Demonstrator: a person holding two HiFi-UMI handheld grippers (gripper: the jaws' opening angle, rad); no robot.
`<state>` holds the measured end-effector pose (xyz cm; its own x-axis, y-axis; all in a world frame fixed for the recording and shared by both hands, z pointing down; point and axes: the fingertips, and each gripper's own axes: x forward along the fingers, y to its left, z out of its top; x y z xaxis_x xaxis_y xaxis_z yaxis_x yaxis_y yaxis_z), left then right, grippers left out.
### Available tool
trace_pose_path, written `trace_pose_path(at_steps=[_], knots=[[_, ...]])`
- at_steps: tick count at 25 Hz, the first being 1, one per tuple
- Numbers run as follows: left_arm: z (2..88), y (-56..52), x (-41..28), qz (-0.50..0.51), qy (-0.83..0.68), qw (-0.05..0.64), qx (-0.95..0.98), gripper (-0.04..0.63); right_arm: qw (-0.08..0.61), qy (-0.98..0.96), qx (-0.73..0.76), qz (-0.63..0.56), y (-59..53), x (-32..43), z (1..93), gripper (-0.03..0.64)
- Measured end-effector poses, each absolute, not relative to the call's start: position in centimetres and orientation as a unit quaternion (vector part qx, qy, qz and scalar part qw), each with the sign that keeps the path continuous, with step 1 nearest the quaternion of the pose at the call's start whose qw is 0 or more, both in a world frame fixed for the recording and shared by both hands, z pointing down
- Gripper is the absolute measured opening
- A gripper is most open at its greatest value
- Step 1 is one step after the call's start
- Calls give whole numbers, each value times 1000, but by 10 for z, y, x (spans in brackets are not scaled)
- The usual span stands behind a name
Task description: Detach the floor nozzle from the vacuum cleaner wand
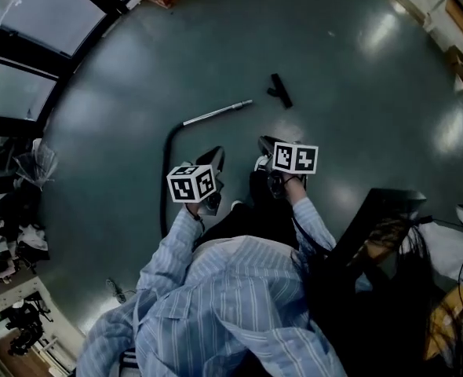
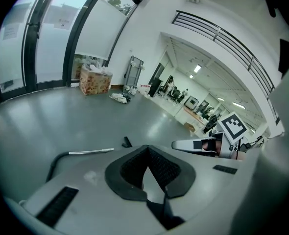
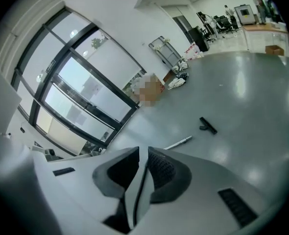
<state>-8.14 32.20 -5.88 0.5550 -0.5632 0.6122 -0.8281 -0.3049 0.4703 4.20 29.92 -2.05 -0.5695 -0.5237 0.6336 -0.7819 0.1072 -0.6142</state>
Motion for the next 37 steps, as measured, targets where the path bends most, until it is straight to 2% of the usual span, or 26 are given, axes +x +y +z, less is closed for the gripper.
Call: trace_pose_path(at_steps=[8, 14, 20, 37], knots=[[-45, 435, -148, 129, -453, 435, 767, 8, 161, -747, 453, 459, 403, -8, -49, 49], [-34, 487, -158, 117, -439, 422, 784, 8, 165, -746, 465, 446, 469, -18, -39, 42], [-50, 492, -149, 110, -421, 395, 809, 8, 156, -754, 472, 429, 486, -20, -53, 41], [-66, 457, -122, 100, -399, 372, 832, 8, 174, -757, 479, 409, 473, -6, -70, 41]])
